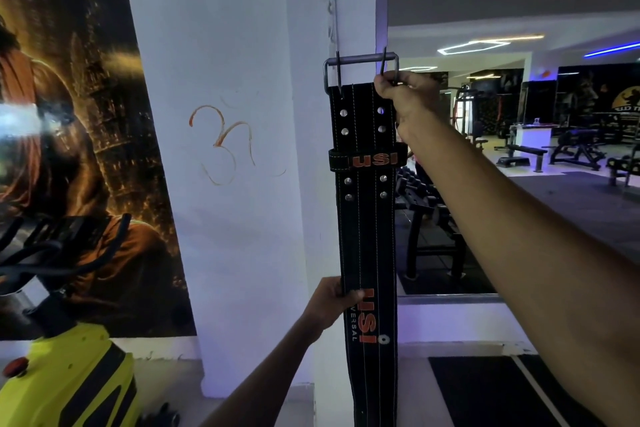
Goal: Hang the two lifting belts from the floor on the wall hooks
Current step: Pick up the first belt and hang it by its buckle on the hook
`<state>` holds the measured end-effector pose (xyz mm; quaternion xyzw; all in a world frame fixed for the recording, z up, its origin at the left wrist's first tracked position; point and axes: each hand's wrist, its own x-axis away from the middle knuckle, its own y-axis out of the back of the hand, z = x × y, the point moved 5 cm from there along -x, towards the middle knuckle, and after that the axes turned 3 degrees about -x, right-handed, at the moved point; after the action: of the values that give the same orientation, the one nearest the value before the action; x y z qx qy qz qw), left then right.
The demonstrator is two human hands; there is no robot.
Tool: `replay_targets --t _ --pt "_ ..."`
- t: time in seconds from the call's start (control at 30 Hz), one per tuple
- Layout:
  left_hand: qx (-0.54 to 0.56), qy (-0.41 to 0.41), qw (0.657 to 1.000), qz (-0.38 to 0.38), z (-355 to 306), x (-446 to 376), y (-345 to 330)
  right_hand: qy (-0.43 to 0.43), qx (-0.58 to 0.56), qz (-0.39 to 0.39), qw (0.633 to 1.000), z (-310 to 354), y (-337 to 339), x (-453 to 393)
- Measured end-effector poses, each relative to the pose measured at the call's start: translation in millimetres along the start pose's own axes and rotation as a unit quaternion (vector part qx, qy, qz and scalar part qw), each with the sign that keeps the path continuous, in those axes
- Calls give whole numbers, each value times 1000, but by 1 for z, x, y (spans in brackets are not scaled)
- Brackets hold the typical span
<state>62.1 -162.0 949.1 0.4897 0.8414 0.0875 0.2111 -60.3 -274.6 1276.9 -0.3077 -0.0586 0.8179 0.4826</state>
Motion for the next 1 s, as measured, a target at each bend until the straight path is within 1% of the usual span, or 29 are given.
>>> replay_targets --t 0.07,0.13,0.23,0.27,0.33,0.37,0.43,0.5,0.57,0.67,0.7,0.77,0.87,0.93,1.0 --pt "-33 7 999 22 16 7 -8 6 20 -13 1000 -1 3 3" --pt "-34 23 999 29 28 9 -10 5 24 -17 1000 -4 6 4" --pt "-26 20 998 44 12 3 -5 -3 3 -10 1000 -7 10 2" --pt "-12 16 999 25 -2 -2 2 -4 1 -9 1000 -7 11 0" --pt "52 -2 997 -59 -40 -14 24 6 -4 -13 1000 -8 14 -4" --pt "92 -21 990 -108 -63 -21 38 14 -2 -16 1000 -8 16 -6" --pt "135 -84 967 -198 -117 -34 64 25 5 -24 999 -12 19 -12" --pt "150 -152 942 -260 -171 -43 84 26 7 -28 999 -16 20 -14" --pt "137 -186 933 -275 -211 -53 93 30 8 -23 999 -19 21 -12" --pt "100 -191 946 -241 -245 -72 94 16 29 -16 999 -23 25 -9" --pt "82 -196 947 -240 -251 -77 96 17 45 -20 999 -24 26 -7" --pt "36 -216 943 -250 -258 -87 100 55 50 -15 997 -25 28 -12" --pt "-3 -249 930 -270 -262 -98 103 147 76 12 986 -22 25 -17" --pt "-11 -262 921 -287 -263 -106 105 205 115 42 971 -22 22 -24" --pt "-21 -258 919 -297 -259 -118 111 223 125 83 963 -28 19 -34"
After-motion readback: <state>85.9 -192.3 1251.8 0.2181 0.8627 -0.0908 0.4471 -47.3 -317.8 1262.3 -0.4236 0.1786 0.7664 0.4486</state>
